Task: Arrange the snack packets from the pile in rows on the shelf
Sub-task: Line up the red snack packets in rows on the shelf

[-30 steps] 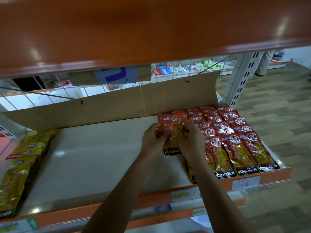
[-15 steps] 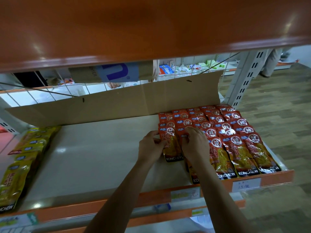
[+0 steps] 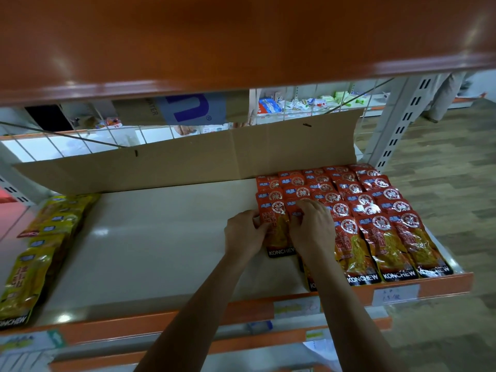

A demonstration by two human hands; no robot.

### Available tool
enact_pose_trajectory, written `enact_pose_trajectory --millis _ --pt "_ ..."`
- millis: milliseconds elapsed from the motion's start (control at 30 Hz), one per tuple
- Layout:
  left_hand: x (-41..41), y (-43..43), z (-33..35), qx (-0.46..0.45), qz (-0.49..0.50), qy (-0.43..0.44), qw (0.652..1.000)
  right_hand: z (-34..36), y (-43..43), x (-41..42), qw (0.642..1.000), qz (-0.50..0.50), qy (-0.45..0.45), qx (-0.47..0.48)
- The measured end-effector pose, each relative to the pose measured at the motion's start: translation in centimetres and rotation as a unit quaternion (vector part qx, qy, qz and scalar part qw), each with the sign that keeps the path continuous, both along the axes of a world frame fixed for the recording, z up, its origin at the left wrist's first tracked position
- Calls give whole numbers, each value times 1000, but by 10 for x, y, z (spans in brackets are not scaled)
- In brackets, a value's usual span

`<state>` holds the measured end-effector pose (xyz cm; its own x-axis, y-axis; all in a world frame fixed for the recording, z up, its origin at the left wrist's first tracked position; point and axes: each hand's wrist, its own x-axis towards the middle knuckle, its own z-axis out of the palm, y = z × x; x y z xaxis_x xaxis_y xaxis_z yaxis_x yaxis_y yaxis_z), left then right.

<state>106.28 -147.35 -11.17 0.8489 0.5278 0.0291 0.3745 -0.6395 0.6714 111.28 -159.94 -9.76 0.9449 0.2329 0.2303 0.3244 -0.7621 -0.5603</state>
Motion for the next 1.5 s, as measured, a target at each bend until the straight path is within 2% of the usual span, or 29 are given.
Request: enact_pose_trajectory --millis 167,333,633,867,1067,1333,1500 --pt "-12 17 3 -2 12 -24 1000 5 21 -17 999 30 -24 22" --pt "-41 47 8 49 15 -59 997 3 62 -49 994 101 -24 15" --pt "-163 147 19 128 110 -71 983 1 177 -150 978 207 3 20" --pt "-278 241 22 148 163 -30 975 2 273 -258 959 279 -3 40" --pt "-365 307 18 150 199 -38 968 -5 348 -337 952 303 14 51" --pt "-429 364 13 153 251 -51 954 -6 412 -394 934 354 11 52" --pt "-450 412 14 141 284 -40 948 -7 470 -410 933 357 38 33"
